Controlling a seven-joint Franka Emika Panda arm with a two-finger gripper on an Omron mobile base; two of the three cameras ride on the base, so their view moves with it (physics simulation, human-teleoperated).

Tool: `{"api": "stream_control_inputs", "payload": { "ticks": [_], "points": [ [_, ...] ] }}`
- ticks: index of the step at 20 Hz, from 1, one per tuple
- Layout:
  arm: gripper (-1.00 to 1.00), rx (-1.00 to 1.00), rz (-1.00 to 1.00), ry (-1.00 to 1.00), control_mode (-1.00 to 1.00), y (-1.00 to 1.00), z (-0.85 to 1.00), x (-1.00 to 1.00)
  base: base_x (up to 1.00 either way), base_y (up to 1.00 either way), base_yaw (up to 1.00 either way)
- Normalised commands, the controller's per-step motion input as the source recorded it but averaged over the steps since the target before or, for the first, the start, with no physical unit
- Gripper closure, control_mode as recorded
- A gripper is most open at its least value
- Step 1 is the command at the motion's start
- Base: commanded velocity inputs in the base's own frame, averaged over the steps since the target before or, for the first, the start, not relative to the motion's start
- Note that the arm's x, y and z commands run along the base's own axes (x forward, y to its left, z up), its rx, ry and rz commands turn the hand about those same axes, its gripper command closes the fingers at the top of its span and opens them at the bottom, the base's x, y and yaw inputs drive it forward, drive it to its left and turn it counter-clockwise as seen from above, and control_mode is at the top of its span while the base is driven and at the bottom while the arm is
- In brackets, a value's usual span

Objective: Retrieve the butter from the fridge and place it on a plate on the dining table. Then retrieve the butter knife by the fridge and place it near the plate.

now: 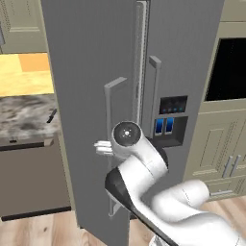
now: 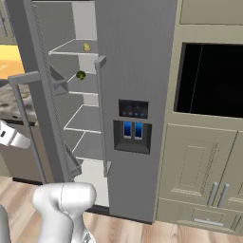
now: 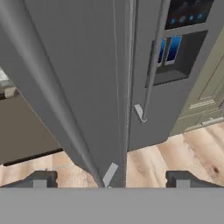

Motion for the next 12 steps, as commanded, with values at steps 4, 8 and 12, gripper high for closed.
{"api": "stream_control_inputs", "payload": {
  "ticks": [4, 8, 12],
  "points": [
    [-1.0, 0.56, 0.13, 0.0, -1.0, -1.0, 0.08, 0.02, 0.0, 0.0, 0.0],
    [-1.0, 0.59, 0.02, 0.0, -1.0, -1.0, 0.14, 0.08, 0.0, 0.0, 0.0],
    [-1.0, 0.57, 0.0, 0.0, -1.0, -0.99, 0.0, 0.47, 0.0, 0.0, 0.0]
  ]
}}
